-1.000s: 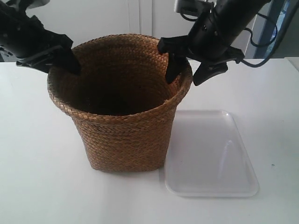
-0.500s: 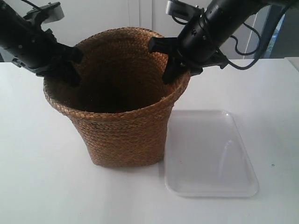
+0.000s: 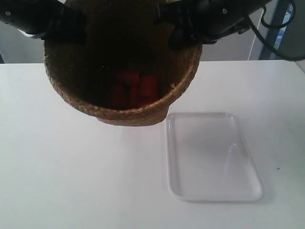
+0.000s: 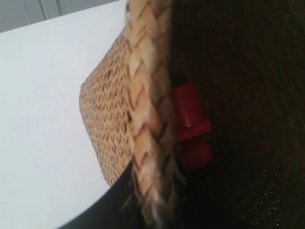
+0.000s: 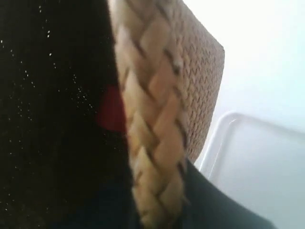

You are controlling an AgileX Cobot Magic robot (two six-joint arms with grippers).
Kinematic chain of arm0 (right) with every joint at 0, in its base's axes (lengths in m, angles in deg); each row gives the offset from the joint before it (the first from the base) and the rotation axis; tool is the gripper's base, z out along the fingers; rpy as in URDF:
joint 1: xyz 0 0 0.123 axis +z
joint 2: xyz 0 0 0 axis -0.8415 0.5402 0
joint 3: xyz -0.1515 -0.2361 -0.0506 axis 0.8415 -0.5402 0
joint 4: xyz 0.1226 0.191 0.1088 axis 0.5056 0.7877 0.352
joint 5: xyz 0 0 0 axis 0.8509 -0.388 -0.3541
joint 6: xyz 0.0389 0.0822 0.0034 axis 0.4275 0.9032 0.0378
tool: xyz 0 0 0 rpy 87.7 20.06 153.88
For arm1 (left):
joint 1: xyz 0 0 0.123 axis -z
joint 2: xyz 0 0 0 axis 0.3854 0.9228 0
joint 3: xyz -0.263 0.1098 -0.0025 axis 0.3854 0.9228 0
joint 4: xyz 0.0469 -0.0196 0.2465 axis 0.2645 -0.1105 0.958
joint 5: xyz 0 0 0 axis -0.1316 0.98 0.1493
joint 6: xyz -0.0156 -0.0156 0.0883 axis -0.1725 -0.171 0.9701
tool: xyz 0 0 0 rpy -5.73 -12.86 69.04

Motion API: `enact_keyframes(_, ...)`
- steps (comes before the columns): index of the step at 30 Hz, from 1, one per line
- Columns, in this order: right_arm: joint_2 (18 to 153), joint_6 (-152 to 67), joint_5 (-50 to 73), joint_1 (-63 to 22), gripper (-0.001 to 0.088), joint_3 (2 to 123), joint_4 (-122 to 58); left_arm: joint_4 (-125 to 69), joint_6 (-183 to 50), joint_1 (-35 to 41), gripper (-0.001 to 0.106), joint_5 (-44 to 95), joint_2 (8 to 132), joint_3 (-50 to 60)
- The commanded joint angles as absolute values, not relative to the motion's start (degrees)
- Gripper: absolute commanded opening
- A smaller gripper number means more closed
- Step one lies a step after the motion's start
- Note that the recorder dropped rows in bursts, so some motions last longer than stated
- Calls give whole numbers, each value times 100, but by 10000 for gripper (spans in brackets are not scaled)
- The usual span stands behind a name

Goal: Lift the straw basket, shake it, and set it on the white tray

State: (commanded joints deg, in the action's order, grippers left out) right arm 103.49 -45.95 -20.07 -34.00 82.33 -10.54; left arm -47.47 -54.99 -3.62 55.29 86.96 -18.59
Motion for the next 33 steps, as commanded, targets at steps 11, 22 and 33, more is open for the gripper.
enact_keyframes(11,9219,-2833,-1038,-2517,0,6717,-2867,-4154,-6222,-23,0,4538,7948,-527)
enact_keyframes(22,8859,-2339,-406,-2309,0,5893,-3449,-4105,-6317,440,0,3398,7175,572)
enact_keyframes(33,9052,-2339,-283,-2309,0,5893,-3476,-4105,-6318,440,0,2833,7175,854)
